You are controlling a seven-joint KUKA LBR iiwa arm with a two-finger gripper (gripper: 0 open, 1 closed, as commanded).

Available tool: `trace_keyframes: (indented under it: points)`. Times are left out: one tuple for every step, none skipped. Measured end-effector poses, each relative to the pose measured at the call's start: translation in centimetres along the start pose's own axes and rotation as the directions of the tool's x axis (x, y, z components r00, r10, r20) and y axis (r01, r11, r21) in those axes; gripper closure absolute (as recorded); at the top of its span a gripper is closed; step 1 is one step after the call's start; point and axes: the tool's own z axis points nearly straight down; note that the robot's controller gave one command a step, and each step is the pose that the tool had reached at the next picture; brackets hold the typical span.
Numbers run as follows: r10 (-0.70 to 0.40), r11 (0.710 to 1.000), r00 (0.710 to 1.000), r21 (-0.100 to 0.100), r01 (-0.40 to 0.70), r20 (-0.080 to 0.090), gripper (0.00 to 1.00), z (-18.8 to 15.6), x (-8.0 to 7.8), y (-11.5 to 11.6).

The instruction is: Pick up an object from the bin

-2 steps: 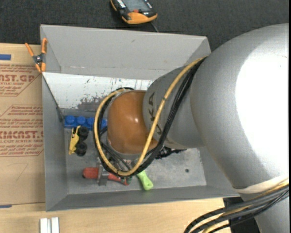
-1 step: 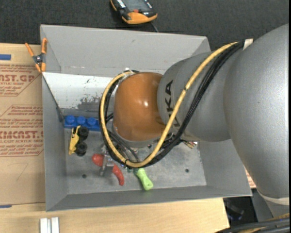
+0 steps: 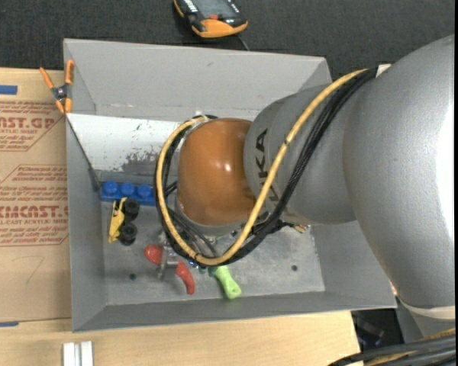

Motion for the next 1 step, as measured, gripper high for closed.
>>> trace_keyframes:
  points:
    - [0.000,1.000,1.000,-0.002,0.000,0.003,1.00,-0.58,-0.04,0.07]
